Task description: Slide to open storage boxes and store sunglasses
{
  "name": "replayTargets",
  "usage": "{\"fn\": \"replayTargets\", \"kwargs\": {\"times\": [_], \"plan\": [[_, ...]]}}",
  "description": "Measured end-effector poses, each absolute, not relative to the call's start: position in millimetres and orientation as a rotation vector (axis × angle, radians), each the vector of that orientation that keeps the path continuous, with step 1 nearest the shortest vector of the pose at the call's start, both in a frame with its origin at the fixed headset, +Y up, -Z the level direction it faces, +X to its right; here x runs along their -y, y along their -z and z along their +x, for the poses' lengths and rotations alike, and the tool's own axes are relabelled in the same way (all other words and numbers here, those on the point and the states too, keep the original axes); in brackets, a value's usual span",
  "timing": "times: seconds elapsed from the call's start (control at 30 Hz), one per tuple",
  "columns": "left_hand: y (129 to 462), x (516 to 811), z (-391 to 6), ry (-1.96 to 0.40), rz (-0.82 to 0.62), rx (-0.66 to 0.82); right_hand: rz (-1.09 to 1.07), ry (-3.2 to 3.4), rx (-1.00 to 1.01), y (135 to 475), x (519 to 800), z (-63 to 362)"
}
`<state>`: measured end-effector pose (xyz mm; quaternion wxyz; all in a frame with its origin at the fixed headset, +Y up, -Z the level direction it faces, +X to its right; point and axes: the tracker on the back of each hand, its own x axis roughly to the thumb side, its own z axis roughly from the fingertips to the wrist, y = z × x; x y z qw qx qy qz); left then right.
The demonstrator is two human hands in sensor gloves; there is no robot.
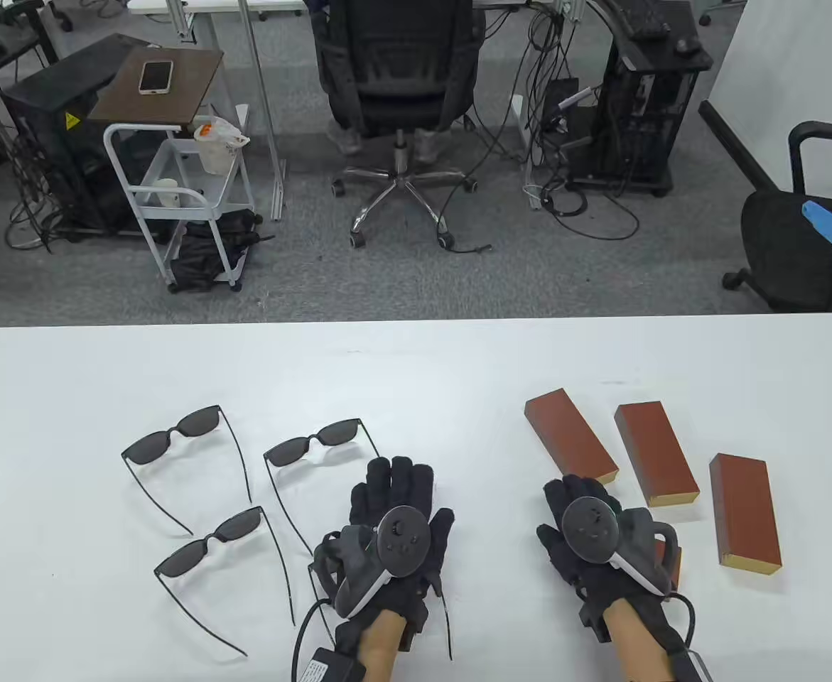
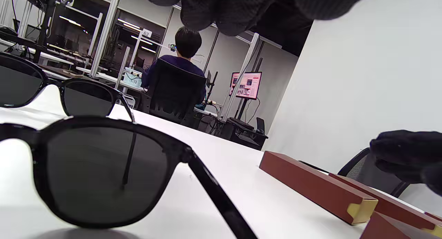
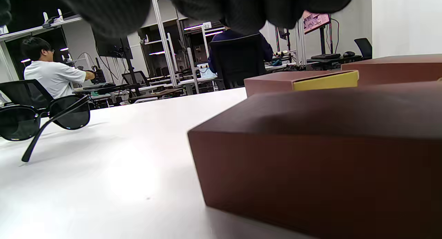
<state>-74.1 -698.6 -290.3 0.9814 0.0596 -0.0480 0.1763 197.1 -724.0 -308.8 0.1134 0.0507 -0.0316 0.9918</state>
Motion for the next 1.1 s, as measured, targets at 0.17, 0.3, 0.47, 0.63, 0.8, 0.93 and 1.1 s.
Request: {"fn": "replayTargets", "kwargs": {"times": [0.17, 0.3, 0.47, 0.63, 0.8, 0.93, 1.1], "plan": [[291.0, 699.3, -75.0, -0.373, 0.113, 0.101, 0.169, -2.907, 0.095, 308.2, 723.8, 195.6], [291.3, 699.5, -75.3, -0.376, 0.11, 0.107, 0.174, -2.909, 0.091, 308.2, 724.0, 195.3], [291.4, 698.8, -75.9, -0.386, 0.113, 0.11, 0.18, -2.879, 0.097, 307.9, 723.6, 197.0], [291.9, 699.2, -74.9, -0.391, 0.116, 0.118, 0.185, -2.873, 0.105, 308.3, 723.7, 196.7], [291.8, 699.3, -74.7, -0.376, 0.148, 0.127, 0.189, -2.87, 0.111, 308.6, 723.7, 196.4], [292.0, 700.2, -74.3, -0.36, 0.154, 0.138, 0.191, -2.87, 0.112, 308.4, 724.2, 196.5], [291.9, 699.9, -74.1, -0.363, 0.145, 0.135, 0.197, -2.875, 0.107, 307.9, 723.6, 196.1]]}}
